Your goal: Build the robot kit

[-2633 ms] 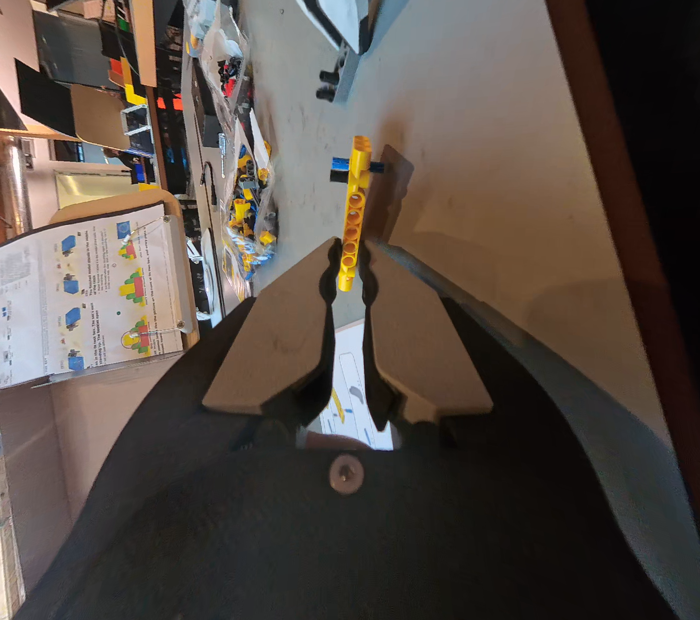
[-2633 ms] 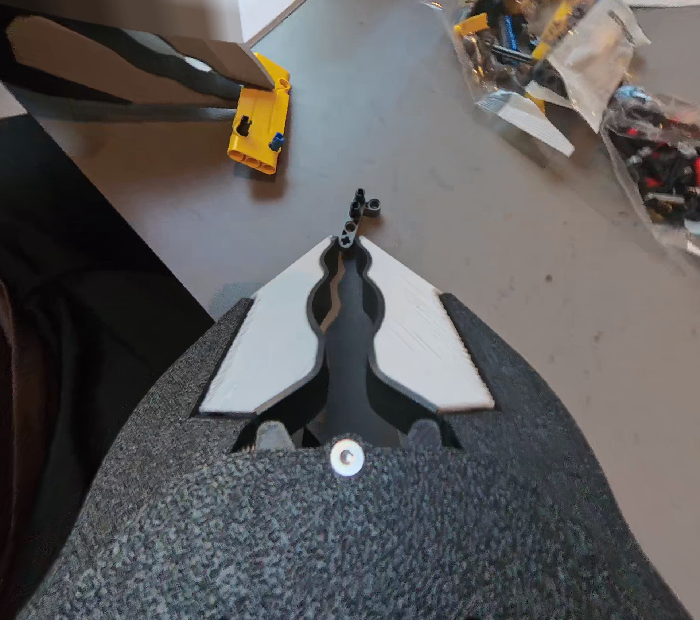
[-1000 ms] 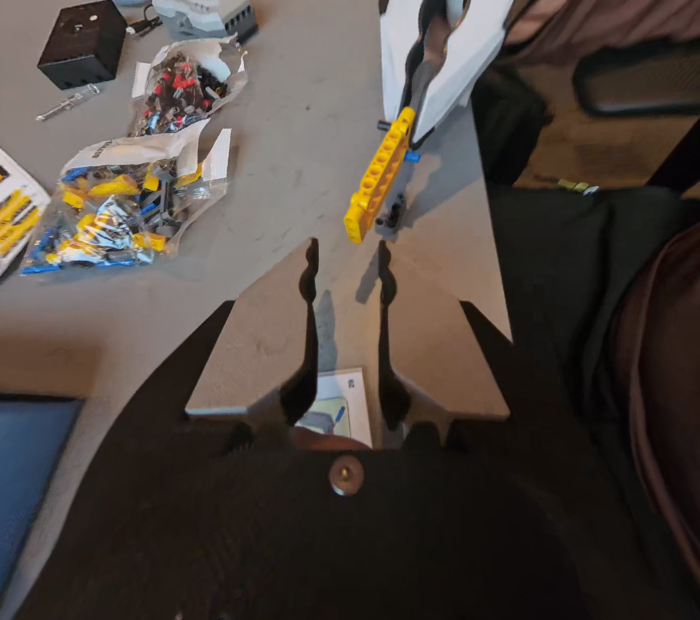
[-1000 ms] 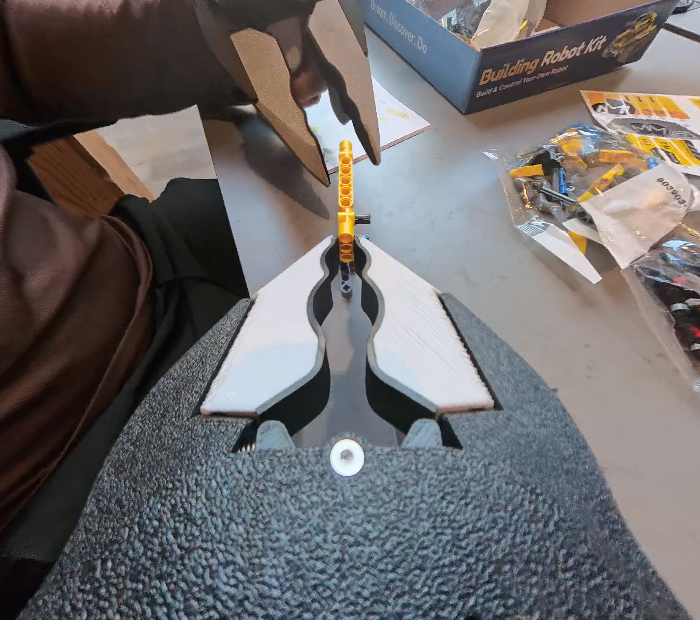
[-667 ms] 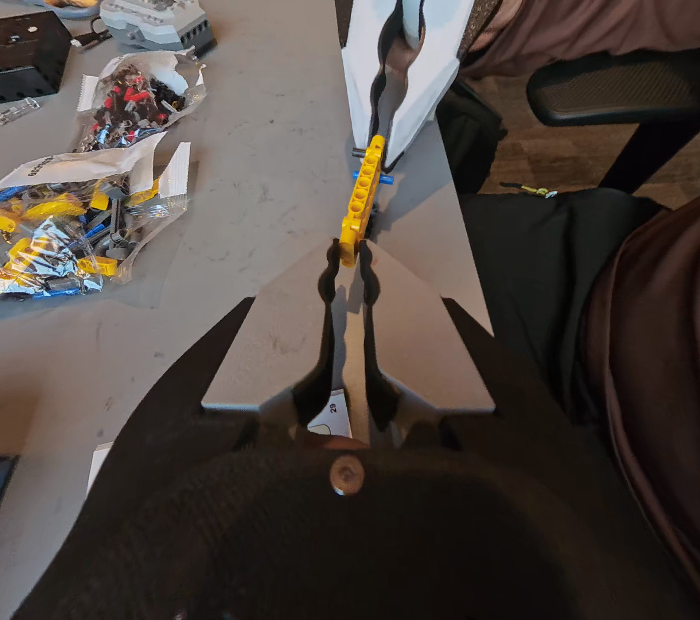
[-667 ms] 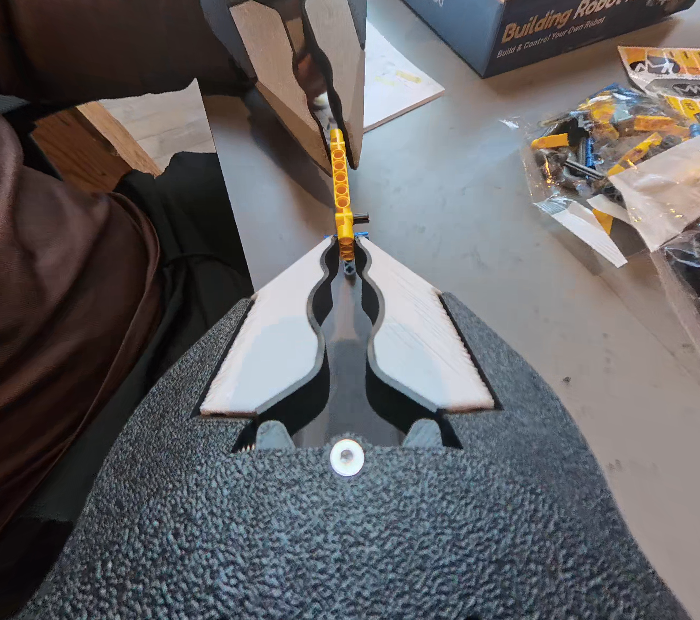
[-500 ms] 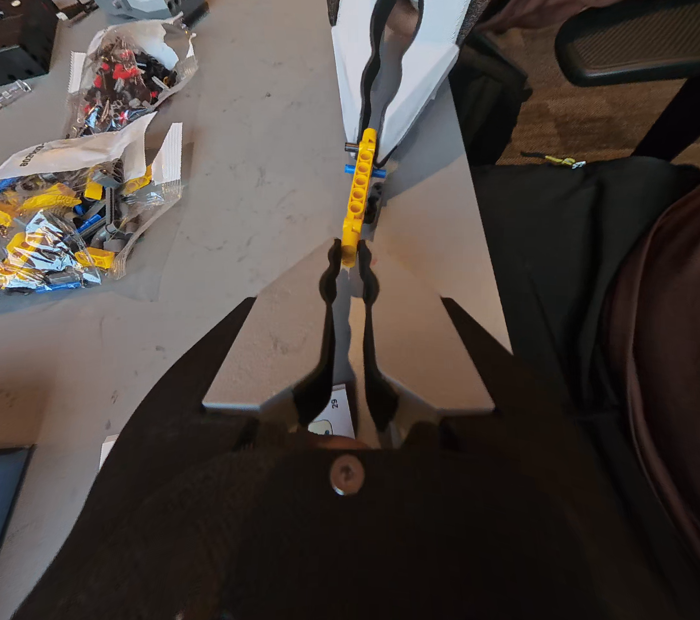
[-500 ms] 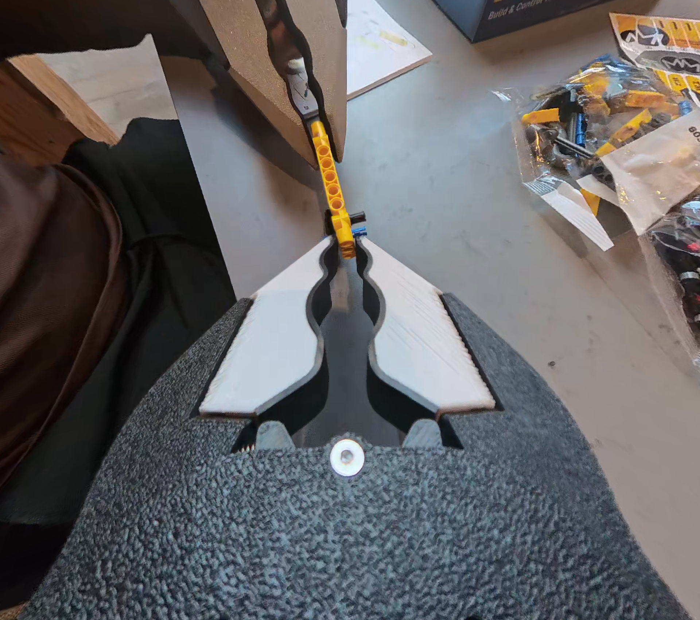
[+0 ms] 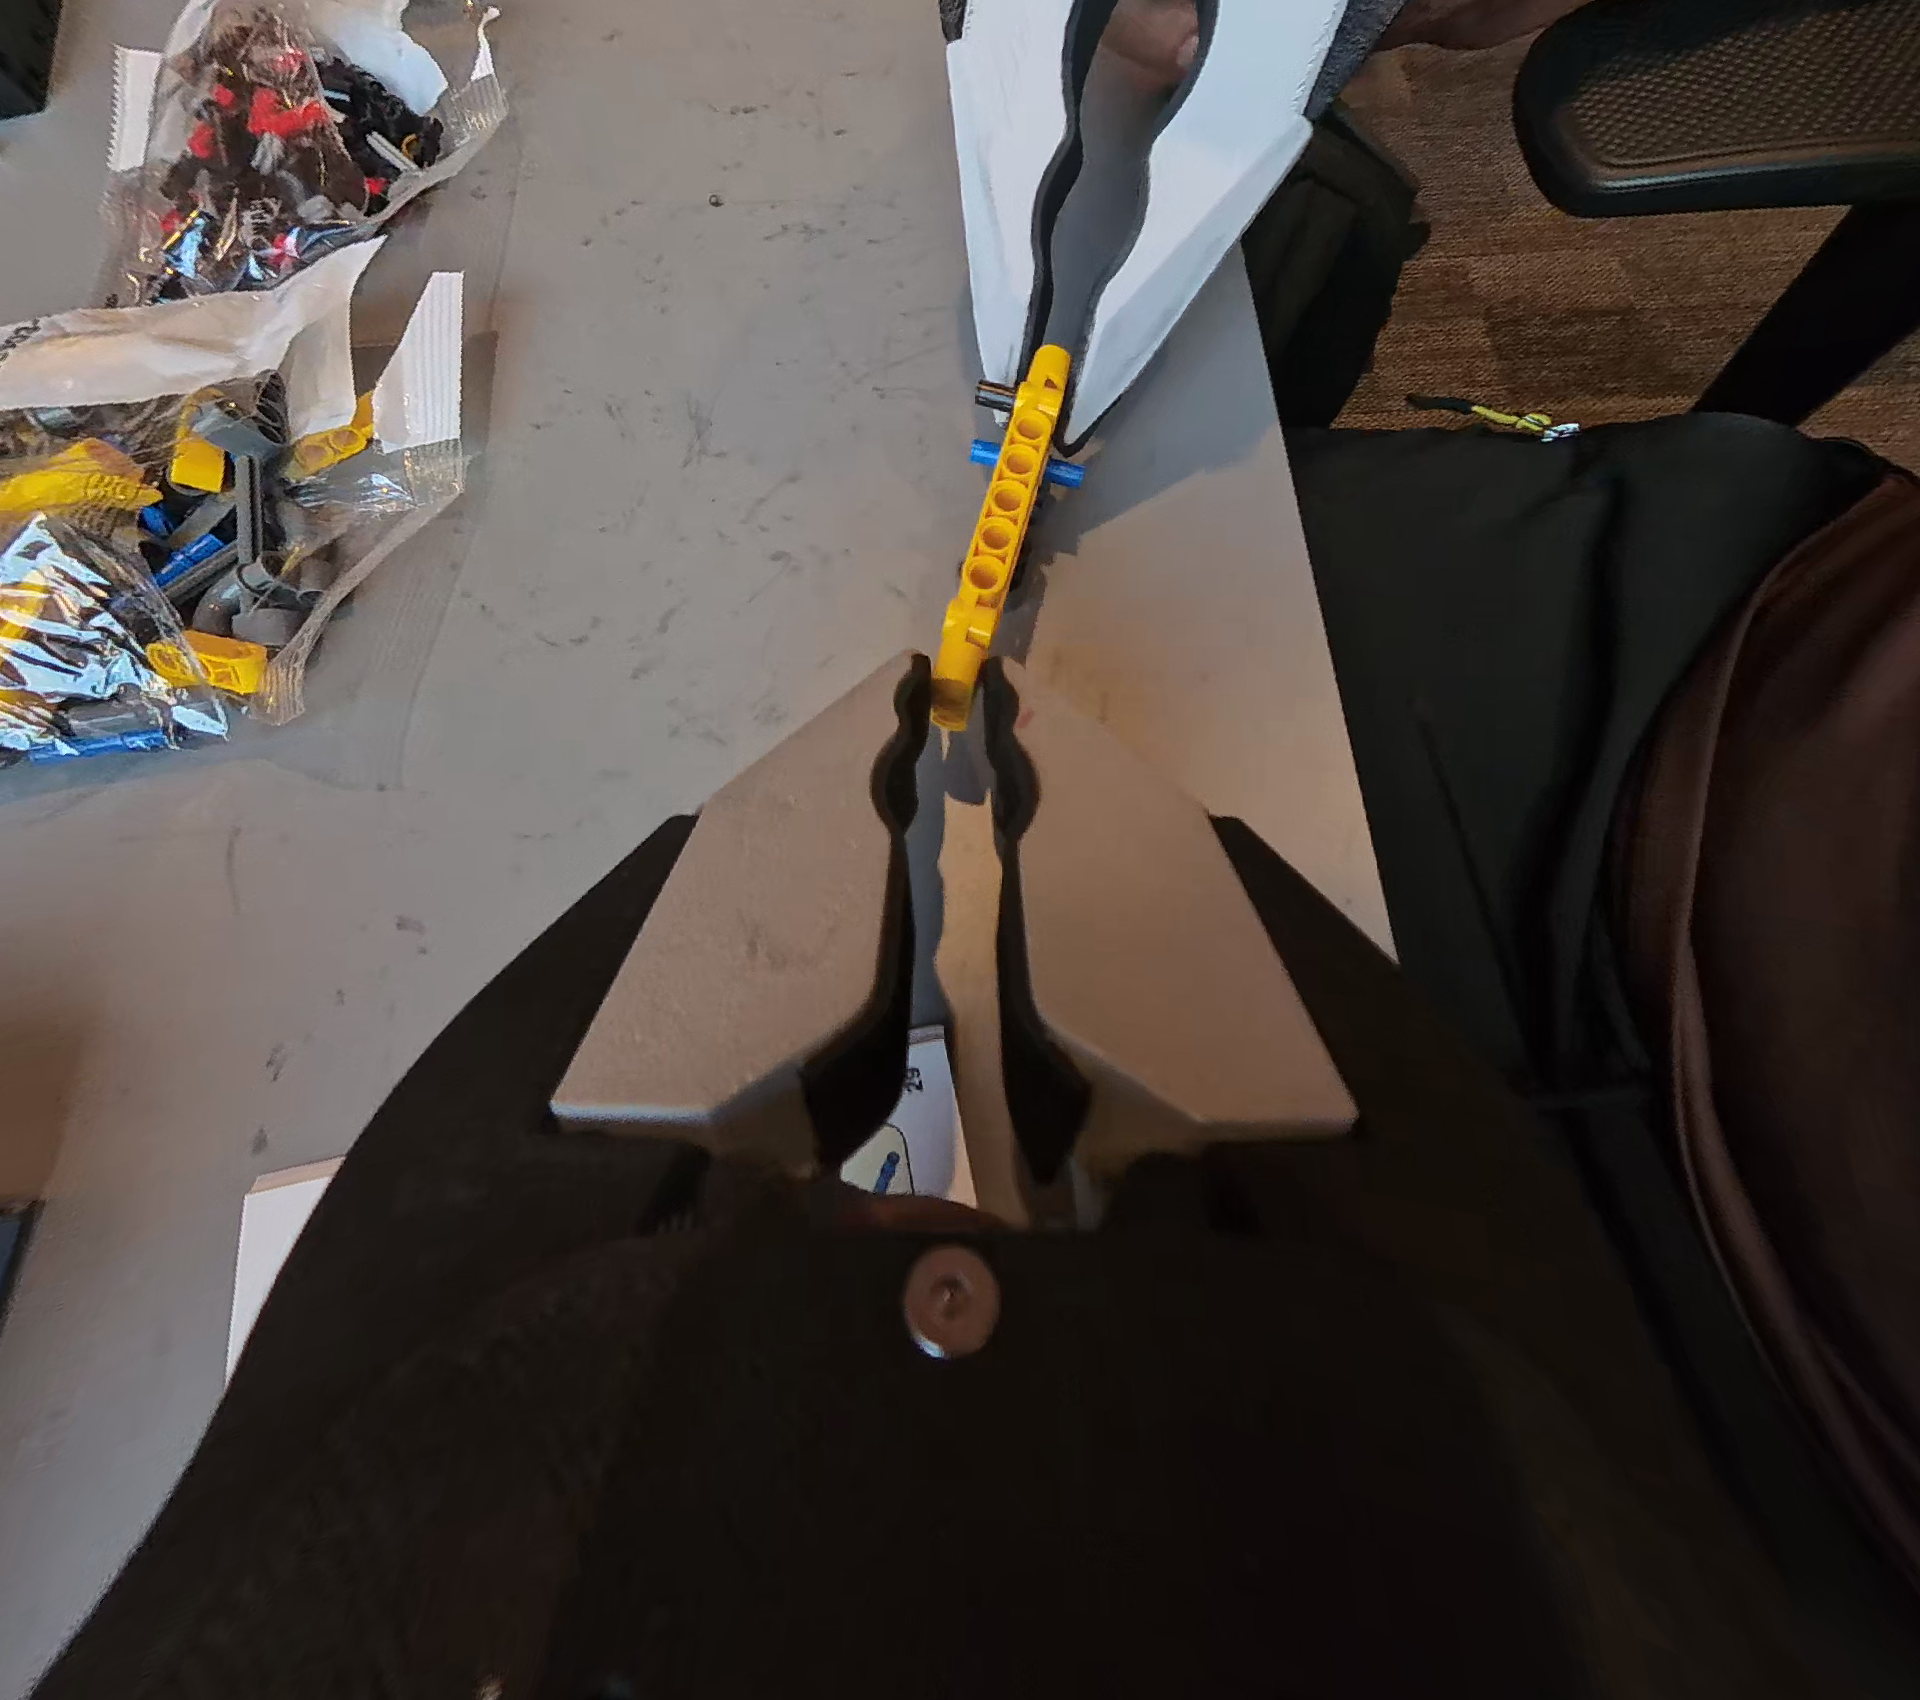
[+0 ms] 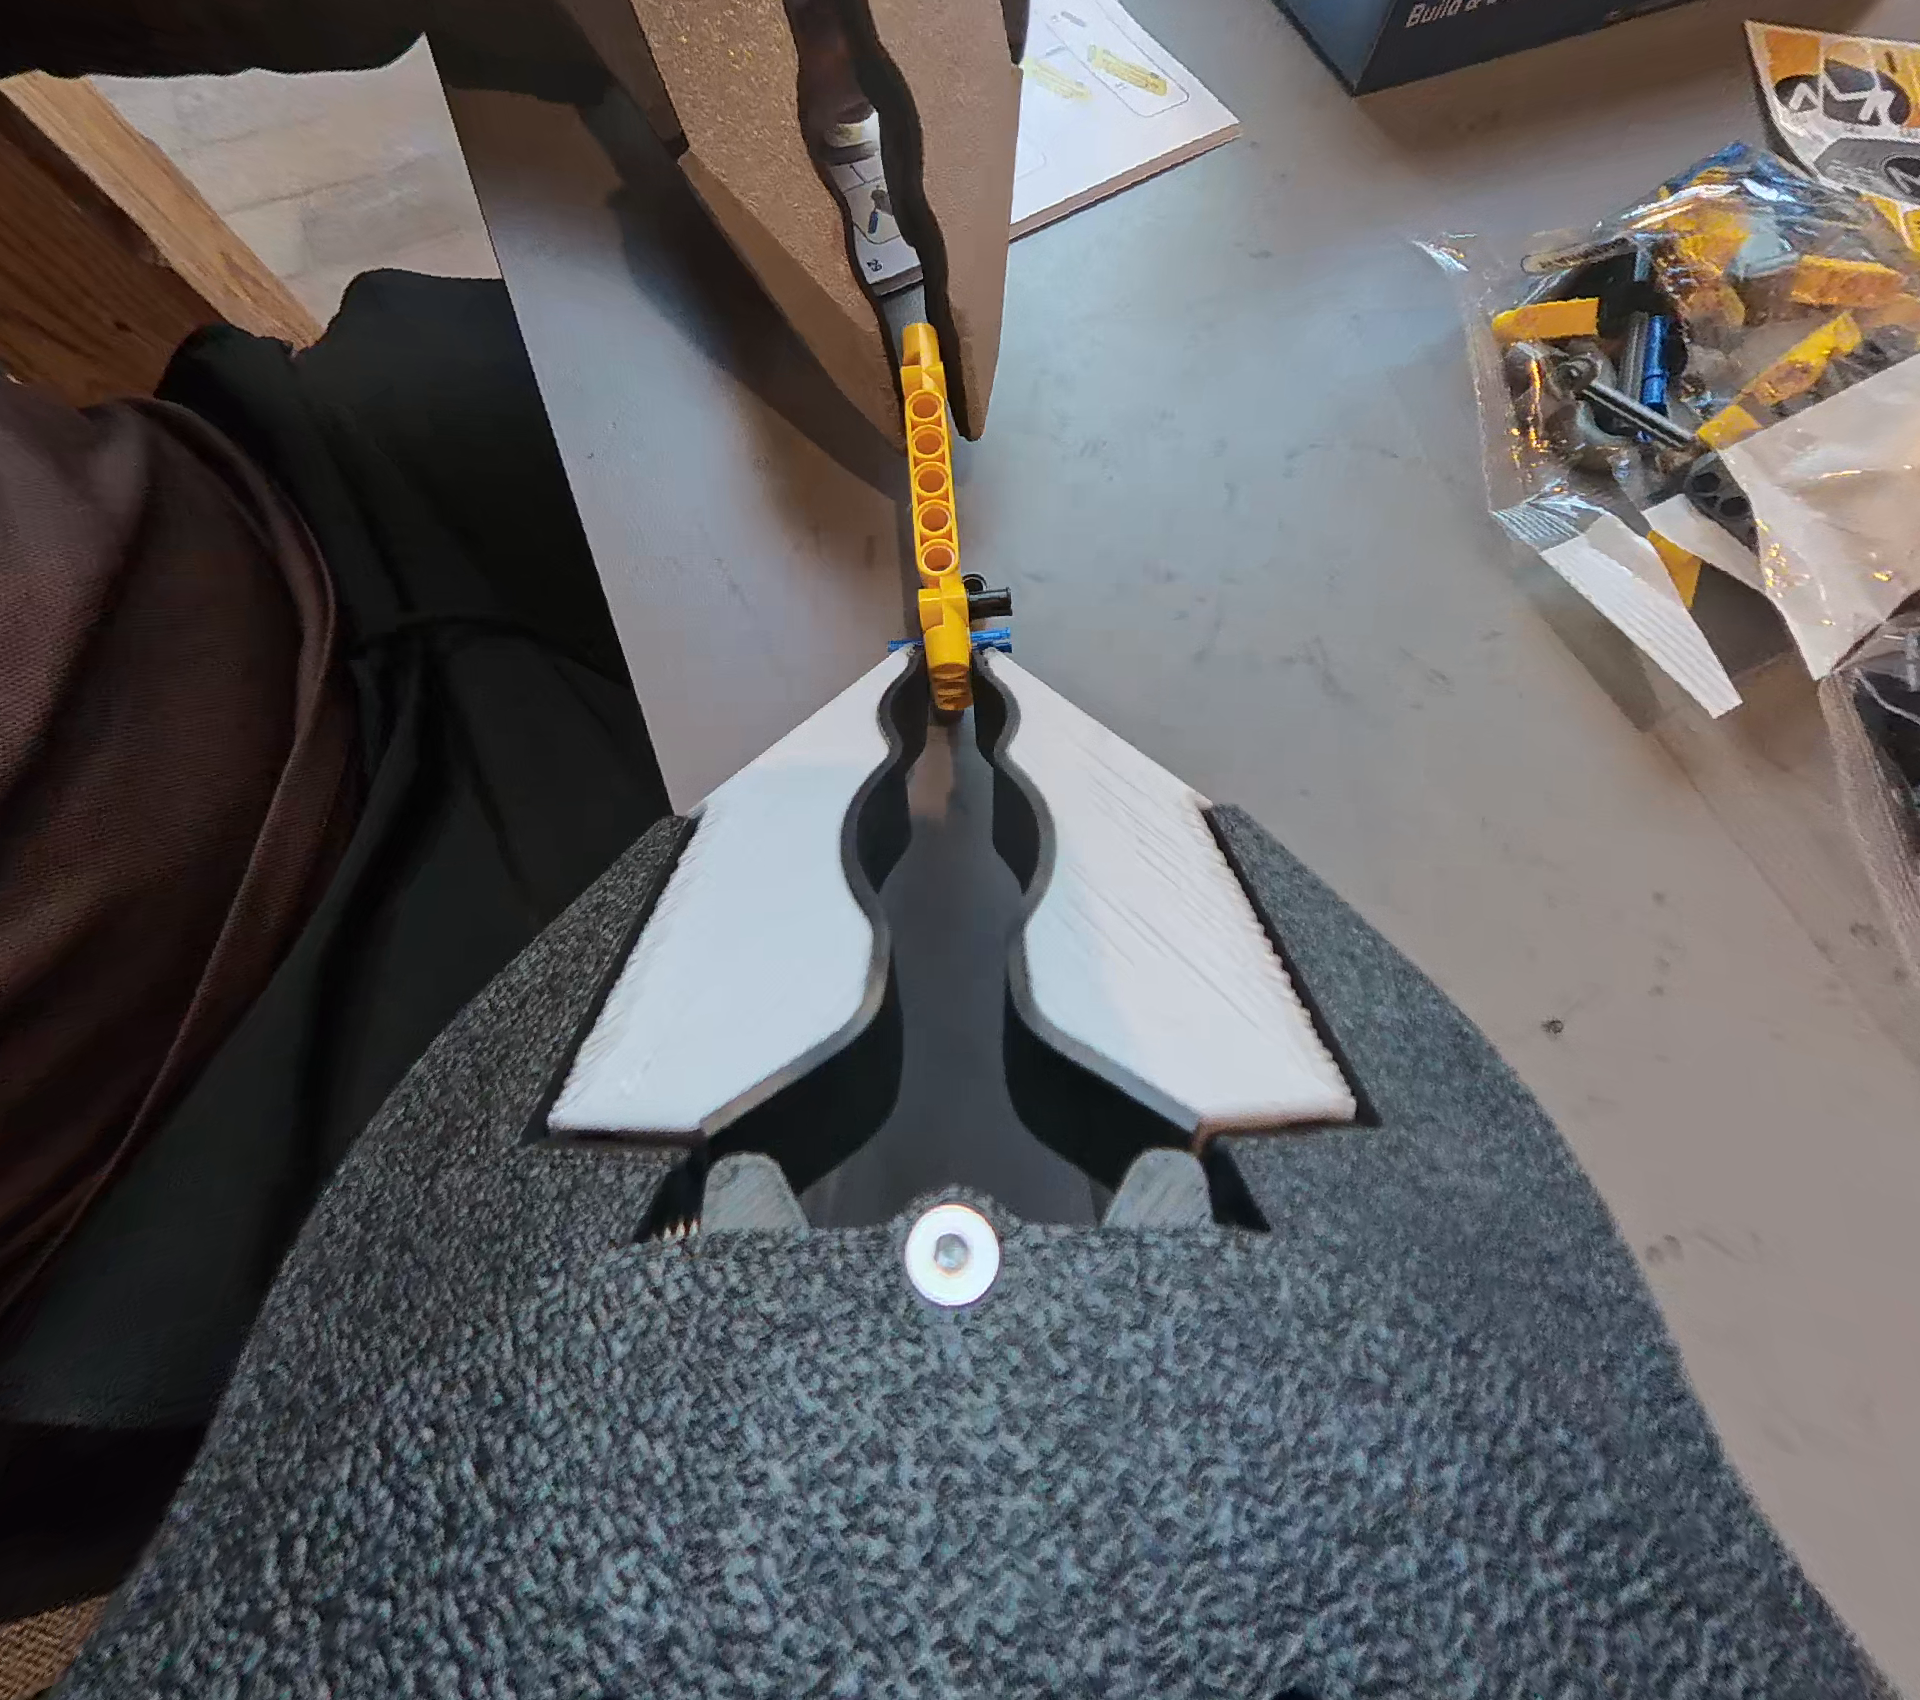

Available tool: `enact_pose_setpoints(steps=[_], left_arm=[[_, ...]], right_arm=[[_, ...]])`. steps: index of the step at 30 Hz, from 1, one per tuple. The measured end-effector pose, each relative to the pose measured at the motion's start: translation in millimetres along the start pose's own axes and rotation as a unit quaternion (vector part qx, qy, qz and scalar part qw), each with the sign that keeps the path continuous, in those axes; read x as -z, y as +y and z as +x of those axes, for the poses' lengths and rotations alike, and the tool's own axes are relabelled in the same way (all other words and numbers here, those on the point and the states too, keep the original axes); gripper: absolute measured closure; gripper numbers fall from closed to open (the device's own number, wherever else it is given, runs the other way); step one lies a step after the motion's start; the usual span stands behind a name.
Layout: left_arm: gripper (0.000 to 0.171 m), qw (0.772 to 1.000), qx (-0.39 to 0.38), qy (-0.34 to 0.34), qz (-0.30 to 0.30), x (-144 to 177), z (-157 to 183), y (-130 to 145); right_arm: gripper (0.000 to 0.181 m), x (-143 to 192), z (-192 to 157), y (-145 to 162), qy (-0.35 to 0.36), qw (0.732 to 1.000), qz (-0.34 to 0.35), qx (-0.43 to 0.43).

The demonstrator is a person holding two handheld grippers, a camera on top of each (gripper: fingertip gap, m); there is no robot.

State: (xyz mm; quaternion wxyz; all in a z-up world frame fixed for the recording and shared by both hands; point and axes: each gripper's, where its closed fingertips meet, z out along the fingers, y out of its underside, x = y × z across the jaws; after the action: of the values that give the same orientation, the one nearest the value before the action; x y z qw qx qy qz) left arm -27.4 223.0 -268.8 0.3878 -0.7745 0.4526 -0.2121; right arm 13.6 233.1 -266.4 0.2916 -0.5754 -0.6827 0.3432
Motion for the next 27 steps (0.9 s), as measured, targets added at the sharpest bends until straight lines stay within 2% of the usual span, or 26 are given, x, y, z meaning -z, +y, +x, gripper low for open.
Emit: enact_pose_setpoints(steps=[9,13,21,24,27], left_arm=[[0.164,1.0,-0.002,-0.003,-0.007,2,1,4],[0.16,0.999,-0.013,-0.005,-0.029,-3,2,9],[0.165,1.0,-0.021,-0.001,-0.018,-5,5,3],[0.166,1.0,-0.019,-0.007,-0.021,-7,4,2],[0.166,1.0,-0.014,-0.002,-0.023,-9,3,1]], right_arm=[[0.173,-3,-3,-2,-0.001,1.0,-0.007,0.014],[0.173,-4,-3,-2,-0.003,1.0,-0.007,0.013],[0.172,-4,0,0,-0.001,1.0,-0.014,0.006],[0.166,-2,2,0,0.008,0.999,-0.033,0.016],[0.156,7,3,-13,0.014,0.999,-0.031,0.032]])
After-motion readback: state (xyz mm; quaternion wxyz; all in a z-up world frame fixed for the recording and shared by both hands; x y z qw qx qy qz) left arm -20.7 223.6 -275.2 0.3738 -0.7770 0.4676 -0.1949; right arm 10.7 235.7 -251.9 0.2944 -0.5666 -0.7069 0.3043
